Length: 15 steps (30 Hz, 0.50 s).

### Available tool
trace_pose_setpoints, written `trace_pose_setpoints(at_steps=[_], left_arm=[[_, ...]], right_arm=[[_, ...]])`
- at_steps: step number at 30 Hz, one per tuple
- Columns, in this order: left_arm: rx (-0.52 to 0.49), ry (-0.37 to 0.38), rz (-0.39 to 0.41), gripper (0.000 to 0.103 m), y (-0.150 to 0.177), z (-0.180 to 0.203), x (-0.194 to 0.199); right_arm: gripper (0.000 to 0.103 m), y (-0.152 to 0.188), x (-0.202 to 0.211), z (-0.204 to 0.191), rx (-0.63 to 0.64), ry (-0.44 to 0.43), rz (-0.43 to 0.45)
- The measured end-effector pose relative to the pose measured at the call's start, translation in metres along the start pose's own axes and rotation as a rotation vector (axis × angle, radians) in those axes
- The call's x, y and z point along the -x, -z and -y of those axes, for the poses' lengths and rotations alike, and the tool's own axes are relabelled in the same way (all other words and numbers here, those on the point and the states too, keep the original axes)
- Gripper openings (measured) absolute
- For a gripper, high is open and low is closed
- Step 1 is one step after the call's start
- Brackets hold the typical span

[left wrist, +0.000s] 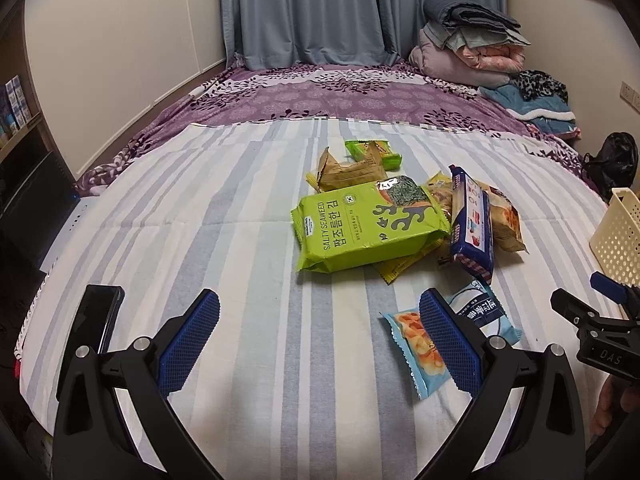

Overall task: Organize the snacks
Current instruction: 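Move the left tool to the light-blue waffle bag and close on it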

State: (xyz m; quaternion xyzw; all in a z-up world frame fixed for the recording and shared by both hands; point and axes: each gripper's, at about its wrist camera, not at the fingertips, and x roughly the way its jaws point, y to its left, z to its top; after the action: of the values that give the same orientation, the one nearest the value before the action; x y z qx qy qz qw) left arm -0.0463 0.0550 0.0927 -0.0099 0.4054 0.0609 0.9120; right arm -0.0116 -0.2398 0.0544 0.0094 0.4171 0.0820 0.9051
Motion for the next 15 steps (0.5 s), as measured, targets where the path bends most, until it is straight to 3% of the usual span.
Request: trace_pose_setpoints(at_steps=[3,9,15], left_arm=[[-0.014,0.023,-0.008,0.101,0.003,0.006,-0.002],[-0.073,0.152,-0.055,0.101,0.008,0.035,-0.015],[-0.065,0.262,-0.141,0.101,0.010,0.063,-0.039]], right_arm=[[0.098,0.001,0.000,-0.003,0.007,-0.007,-0.003],[0.098,0.004,-0.005,-0.003,0.005,0.004,-0.019],[0.098,0.004,-0.006,0.012,-0.030,0.037,-0.023]])
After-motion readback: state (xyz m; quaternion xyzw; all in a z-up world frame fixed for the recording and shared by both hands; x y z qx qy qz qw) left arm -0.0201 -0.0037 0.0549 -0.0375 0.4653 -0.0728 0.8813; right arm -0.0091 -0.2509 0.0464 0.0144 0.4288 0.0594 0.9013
